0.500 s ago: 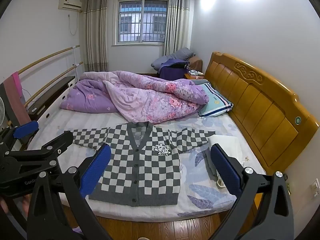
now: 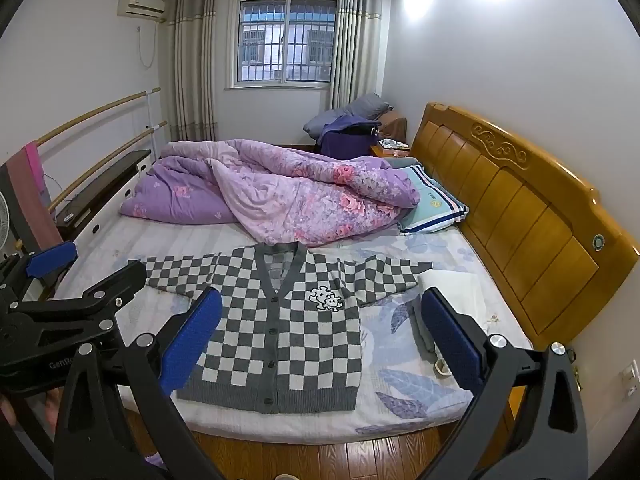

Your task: Fold large clothes

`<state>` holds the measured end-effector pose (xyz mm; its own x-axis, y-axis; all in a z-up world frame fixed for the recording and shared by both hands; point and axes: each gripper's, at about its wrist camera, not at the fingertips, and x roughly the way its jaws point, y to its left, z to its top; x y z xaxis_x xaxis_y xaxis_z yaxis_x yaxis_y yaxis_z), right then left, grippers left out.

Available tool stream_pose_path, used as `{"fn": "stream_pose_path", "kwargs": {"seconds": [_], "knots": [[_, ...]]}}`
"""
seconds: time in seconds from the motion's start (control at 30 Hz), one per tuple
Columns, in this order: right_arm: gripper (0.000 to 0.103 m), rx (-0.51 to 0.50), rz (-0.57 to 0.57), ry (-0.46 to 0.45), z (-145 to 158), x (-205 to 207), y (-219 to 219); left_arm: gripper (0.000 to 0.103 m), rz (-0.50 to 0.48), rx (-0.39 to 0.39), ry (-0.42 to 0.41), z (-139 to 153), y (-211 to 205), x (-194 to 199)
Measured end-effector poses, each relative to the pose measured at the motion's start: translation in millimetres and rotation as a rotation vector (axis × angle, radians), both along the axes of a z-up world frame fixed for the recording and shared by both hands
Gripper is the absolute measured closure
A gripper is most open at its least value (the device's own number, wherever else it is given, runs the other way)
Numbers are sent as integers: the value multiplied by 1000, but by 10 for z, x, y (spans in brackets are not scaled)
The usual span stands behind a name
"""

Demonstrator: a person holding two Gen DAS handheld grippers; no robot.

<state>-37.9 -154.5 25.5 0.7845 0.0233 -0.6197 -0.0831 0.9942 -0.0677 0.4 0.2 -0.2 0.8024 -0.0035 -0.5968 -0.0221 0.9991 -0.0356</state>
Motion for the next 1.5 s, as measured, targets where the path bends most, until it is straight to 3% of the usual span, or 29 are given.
{"fn": "stream_pose_path", "kwargs": {"seconds": [1.5], "knots": [[7, -13, 10, 25, -222, 164, 68, 5, 2, 4, 14, -2, -6, 14]]}}
